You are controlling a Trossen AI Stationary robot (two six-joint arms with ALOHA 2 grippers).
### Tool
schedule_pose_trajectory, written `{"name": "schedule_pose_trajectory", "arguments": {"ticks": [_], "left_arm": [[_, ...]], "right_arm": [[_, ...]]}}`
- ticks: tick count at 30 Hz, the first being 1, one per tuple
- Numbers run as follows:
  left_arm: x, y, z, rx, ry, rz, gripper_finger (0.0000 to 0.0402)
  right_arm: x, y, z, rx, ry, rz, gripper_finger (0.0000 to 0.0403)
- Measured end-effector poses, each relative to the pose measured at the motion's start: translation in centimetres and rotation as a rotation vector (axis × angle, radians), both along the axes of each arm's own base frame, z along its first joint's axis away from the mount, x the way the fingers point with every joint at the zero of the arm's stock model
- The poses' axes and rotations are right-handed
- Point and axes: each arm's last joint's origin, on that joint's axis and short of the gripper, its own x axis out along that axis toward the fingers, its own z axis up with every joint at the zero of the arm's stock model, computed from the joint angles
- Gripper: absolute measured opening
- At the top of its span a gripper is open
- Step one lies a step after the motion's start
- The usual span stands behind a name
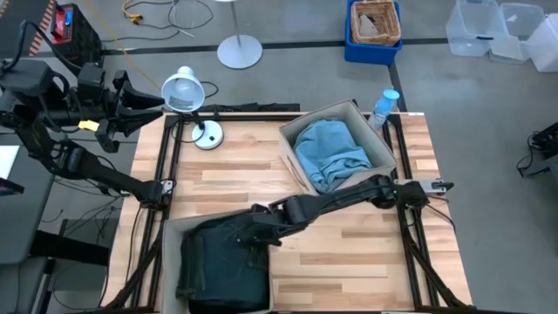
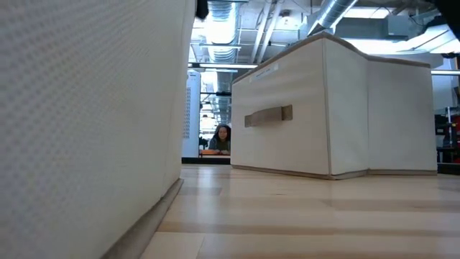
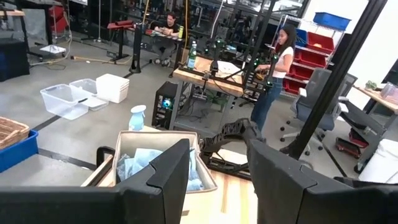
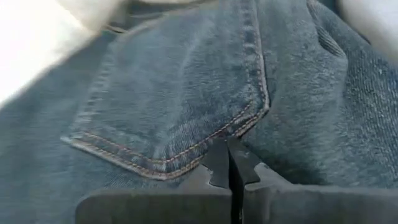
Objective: Sort clothes
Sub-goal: Put the dark blue pants into the bottom laundry organizer
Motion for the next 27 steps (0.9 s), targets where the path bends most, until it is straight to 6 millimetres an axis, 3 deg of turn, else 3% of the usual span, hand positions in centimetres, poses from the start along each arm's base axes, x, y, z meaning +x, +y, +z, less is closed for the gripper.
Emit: {"name": "schedule_pose_trajectory", "arguments": {"ticks": [8,12,18,20,24,27], "left_arm": [[0.0,0.0,0.0,0.000,0.001,-0.001,0.0157],[0.0,0.0,0.0,0.000,0.002,-0.001,0.0157],[0.0,0.0,-0.1,0.000,0.006,-0.001,0.0157],[0.0,0.0,-0.1,0.001,0.006,0.010,0.0157],[0.0,0.2,-0.1,0.006,0.007,0.061,0.0157],[0.4,0.2,-0.3,0.030,0.023,0.063,0.0157]], "right_arm": [[1.5,-0.6,-3.4,-0.029,0.062,-0.029,0.0001],[1.7,-0.5,-3.5,-0.025,0.054,-0.031,0.0000],[1.0,-0.7,0.1,-0.032,-0.084,-0.019,0.0000],[0.3,-0.9,2.7,-0.039,-0.180,0.008,0.0000],[-2.5,-1.3,9.8,-0.038,-0.418,0.055,0.0001],[-4.2,-1.2,12.7,-0.066,-0.525,0.102,0.0003]]}}
